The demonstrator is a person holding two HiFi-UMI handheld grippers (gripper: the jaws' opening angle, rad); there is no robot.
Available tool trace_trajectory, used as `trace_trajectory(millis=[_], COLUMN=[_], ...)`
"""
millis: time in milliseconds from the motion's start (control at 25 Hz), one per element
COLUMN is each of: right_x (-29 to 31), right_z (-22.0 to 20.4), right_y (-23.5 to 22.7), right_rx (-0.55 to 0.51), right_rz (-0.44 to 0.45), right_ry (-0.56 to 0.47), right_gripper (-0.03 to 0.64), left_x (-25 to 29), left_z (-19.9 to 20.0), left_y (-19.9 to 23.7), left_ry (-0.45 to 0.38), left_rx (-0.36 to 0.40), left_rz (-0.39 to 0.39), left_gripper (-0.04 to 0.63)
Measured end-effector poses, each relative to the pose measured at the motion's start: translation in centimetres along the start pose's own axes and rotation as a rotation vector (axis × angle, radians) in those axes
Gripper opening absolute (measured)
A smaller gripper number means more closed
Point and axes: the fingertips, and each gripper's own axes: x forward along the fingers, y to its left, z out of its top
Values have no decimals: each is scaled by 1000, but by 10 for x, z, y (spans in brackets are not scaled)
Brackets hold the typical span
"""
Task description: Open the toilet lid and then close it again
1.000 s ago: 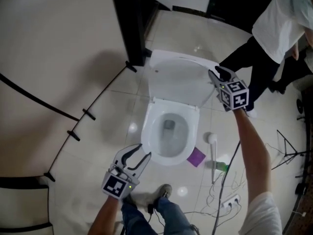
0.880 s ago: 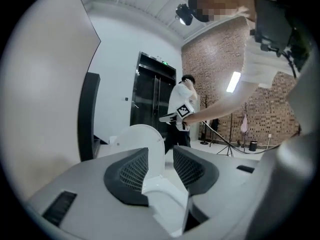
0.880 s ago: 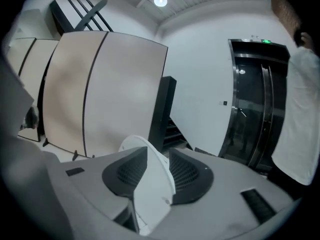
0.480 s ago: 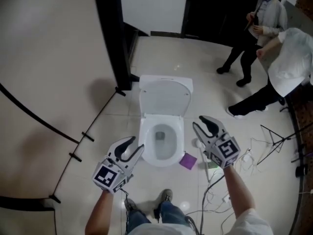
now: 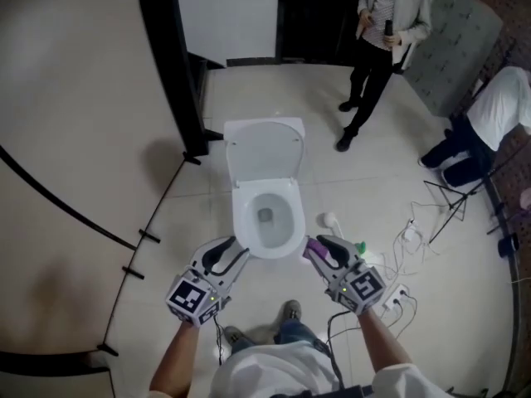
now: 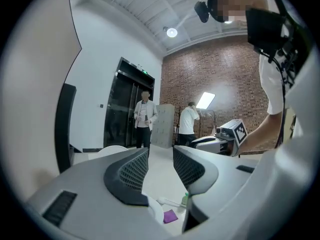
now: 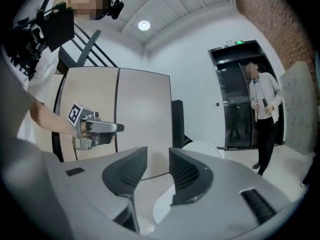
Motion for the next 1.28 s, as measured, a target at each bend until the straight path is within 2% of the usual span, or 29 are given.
trace_trajectory(millis=[160, 320, 480, 640, 840, 1280], right_x=[-22, -29, -31, -28, -21, -6], right_z=[-25, -21, -12, -6, -7, -1], right_y=[32, 40, 37, 35, 28, 4], right_rx=[56, 65, 52, 44, 33, -21], right_rz=[-41, -59, -68, -64, -49, -7], right_ry=[13, -9, -20, -23, -18, -13], right_gripper=[129, 129, 129, 129, 129, 129], left_x=[-25, -36, -39, -34, -25, 5], left_z=[-15, -18, -10, -12, -9, -2], left_y=[-15, -13, -16, -16, -14, -3], left_ry=[17, 12, 0, 40, 0, -14], left_rx=[-21, -16, -3, 22, -32, -37], left_rz=[3, 9, 0, 1, -8, 7], left_gripper=[147, 149, 147, 143, 147, 147])
